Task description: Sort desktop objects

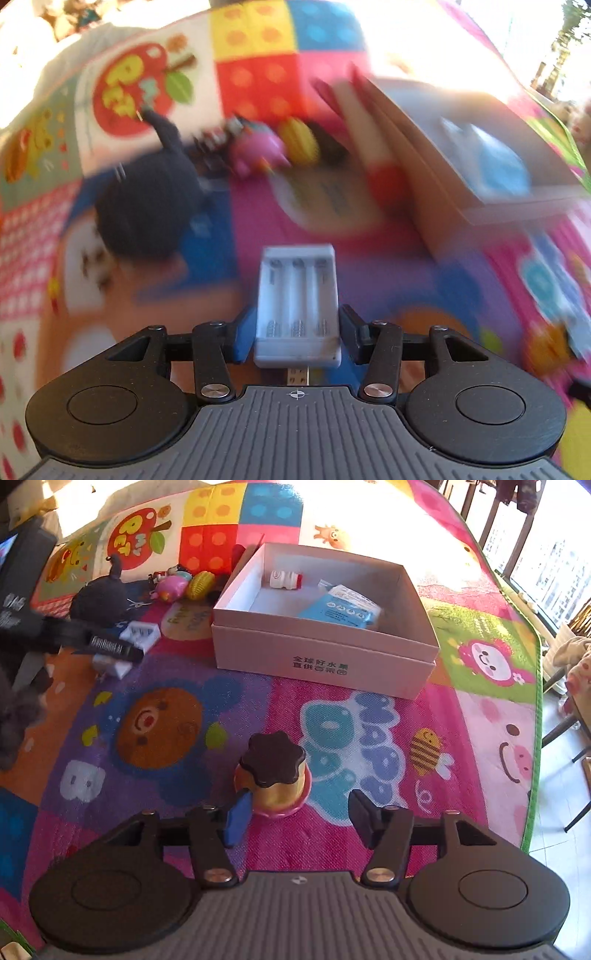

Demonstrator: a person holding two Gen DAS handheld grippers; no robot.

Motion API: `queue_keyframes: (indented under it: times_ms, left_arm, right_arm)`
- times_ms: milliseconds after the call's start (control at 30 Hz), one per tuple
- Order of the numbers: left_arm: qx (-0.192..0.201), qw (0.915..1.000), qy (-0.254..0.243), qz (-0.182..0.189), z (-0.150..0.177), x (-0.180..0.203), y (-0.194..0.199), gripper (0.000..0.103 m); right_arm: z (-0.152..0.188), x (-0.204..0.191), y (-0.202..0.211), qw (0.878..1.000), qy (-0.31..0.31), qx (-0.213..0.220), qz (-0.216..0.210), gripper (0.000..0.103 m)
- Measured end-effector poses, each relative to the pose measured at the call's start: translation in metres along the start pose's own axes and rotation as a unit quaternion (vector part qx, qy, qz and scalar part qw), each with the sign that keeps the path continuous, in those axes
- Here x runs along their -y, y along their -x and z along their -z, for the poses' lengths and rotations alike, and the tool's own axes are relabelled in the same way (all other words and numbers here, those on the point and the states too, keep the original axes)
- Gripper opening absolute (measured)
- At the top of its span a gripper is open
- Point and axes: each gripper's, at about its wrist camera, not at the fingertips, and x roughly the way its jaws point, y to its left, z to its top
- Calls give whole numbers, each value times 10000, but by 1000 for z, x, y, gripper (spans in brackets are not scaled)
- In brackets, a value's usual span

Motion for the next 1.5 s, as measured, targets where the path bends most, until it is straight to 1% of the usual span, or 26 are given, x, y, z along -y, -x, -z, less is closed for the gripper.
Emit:
queue_keyframes:
  times_ms: [67,100,133,267,300,367,400,433,467,500,533,633,767,900,967,1000,1033,1067,1100,1200,1267,1300,1333,1367,1400,1500]
  left_arm:
    - [-66,9998,-26,184,15,9,11,63]
    - [-87,9996,-25,273,21,12,16,73]
    - [-86,9995,15,304,25,13,21,80]
    - [-35,9993,189,325,34,13,39,85]
    - [-32,9992,234,336,34,11,41,87]
    - [-52,9989,296,353,35,7,43,88]
    - [-63,9989,305,345,34,4,44,88]
    - [-60,9990,314,317,34,2,44,88]
    - [-45,9991,322,283,33,0,45,89]
    - [-19,9991,327,254,33,-1,45,89]
    - [15,9992,330,232,32,-2,46,90]
    - [60,9990,380,235,32,-4,47,92]
    - [40,9988,398,274,33,-3,47,92]
    - [67,9986,394,343,34,-2,49,93]
    - [100,9984,413,375,34,-2,50,94]
    - [112,9983,427,378,33,-2,50,95]
    - [116,9983,436,372,33,-3,50,95]
    - [118,9983,452,358,32,-3,49,95]
    - [114,9982,479,343,32,-3,49,95]
    - [95,9977,575,334,30,-5,46,95]
    - [111,9975,616,334,30,-7,47,95]
    - [121,9974,626,334,29,-7,47,95]
    - [132,9973,633,335,29,-8,48,95]
    - [140,9973,642,339,29,-9,49,95]
    - [147,9972,651,349,29,-10,50,95]
    - [148,9970,675,362,29,-11,51,95]
  right_arm:
    - [-1,-6,1,9999,110,33,-49,62]
    - [-2,-10,0,9998,189,38,-67,67]
    - [-2,-13,-5,9995,315,6,-81,70]
    - [2,-26,-23,9976,681,-34,86,70]
    - [3,-27,-25,9975,692,16,114,72]
    - [5,-28,-27,9971,725,131,164,77]
    - [4,-28,-27,9972,713,139,162,77]
    - [3,-26,-28,9978,649,107,121,74]
    - [2,-23,-28,9986,524,41,-6,68]
    - [0,-20,-28,9991,367,-53,-184,55]
    - [-3,-18,-28,9994,225,-130,-241,46]
    - [-11,-18,-22,9983,32,-259,-512,33]
    - [-17,-28,-10,9964,205,-164,-808,32]
    - [-22,-33,-3,9976,338,115,-591,32]
    - [-26,-30,-2,9983,199,147,-531,33]
    - [-28,-26,-2,9982,56,125,-586,40]
    - [-30,-20,-3,9977,-99,93,-658,51]
    - [-31,-16,-4,9971,-245,60,-719,58]
    - [-31,-13,-6,9964,-372,31,-763,67]
    - [-28,-8,-22,9942,-615,-126,-868,76]
    - [-25,-9,-38,9930,-780,-314,-833,76]
    - [-24,-10,-43,9920,-876,-343,-843,72]
    - [-23,-11,-45,9922,-903,-300,-805,65]
    - [-23,-14,-43,9936,-832,-169,-741,53]
    - [-24,-16,-42,9945,-712,-124,-762,49]
    - [-26,-17,-32,9975,-471,112,-516,49]
